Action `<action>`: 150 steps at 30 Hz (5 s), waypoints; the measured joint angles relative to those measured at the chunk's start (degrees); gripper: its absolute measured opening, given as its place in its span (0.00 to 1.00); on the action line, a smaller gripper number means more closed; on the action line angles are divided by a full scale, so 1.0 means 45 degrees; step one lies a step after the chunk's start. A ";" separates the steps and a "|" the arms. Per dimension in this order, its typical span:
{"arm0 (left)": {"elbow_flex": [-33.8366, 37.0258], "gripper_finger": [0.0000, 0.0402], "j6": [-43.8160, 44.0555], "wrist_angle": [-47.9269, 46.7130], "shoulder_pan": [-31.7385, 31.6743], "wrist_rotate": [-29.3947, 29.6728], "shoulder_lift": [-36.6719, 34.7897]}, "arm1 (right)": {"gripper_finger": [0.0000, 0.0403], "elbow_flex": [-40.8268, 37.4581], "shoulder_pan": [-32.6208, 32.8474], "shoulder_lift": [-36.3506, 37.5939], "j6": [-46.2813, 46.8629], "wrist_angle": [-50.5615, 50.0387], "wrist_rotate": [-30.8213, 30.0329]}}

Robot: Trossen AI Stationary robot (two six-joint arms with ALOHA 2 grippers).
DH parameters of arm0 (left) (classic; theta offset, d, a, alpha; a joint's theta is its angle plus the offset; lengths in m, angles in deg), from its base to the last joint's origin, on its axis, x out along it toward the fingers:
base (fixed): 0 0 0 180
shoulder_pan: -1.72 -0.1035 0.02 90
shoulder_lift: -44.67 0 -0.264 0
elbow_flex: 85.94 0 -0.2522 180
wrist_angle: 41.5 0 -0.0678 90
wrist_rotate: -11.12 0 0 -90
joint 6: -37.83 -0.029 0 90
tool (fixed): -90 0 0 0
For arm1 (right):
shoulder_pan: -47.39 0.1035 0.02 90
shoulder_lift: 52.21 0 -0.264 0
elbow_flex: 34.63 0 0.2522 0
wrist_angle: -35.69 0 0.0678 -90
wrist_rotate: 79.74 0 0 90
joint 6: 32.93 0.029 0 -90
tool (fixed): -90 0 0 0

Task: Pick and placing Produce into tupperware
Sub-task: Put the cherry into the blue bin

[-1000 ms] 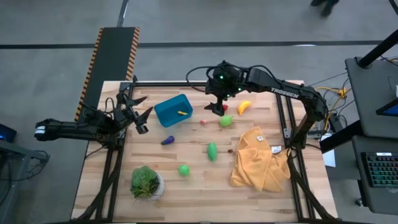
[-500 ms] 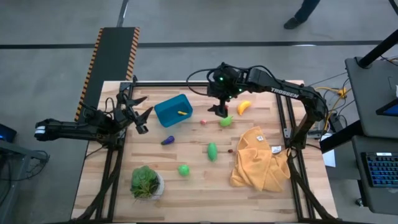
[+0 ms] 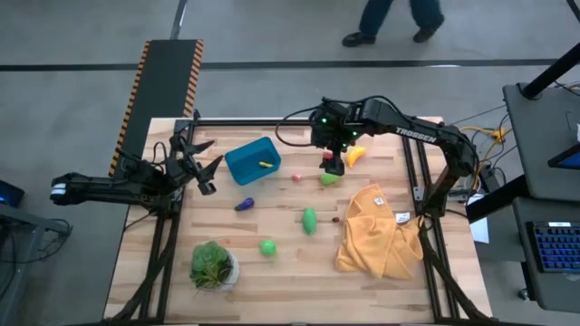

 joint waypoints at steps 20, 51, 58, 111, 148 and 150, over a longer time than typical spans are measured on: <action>0.0000 0.52 -0.0005 -0.0005 -0.0004 0.0000 0.0000 | 0.82 -0.4598 -0.0146 0.5688 0.0976 0.2394 -0.0106; 0.0000 0.52 -0.0003 0.0000 -0.0002 0.0002 0.0000 | 0.82 -1.0700 -0.0316 0.6467 0.3143 0.5803 -0.4603; 0.0000 0.52 -0.0005 0.0000 -0.0003 0.0002 0.0000 | 0.82 -1.0700 -0.0316 0.6262 0.1166 0.5759 -0.6388; 0.0000 0.52 0.0000 0.0005 -0.0002 0.0000 0.0000 | 0.82 -1.0758 0.3112 0.6260 0.6008 0.7128 0.1725; 0.0000 0.52 0.0000 0.0017 -0.0005 0.0000 0.0002 | 0.82 -1.3675 0.5309 0.5154 0.9171 1.0813 -0.2775; 0.0000 0.52 0.0000 0.0016 -0.0005 0.0000 0.0000 | 0.82 -1.3657 0.5314 0.4677 0.9171 1.1039 -0.2769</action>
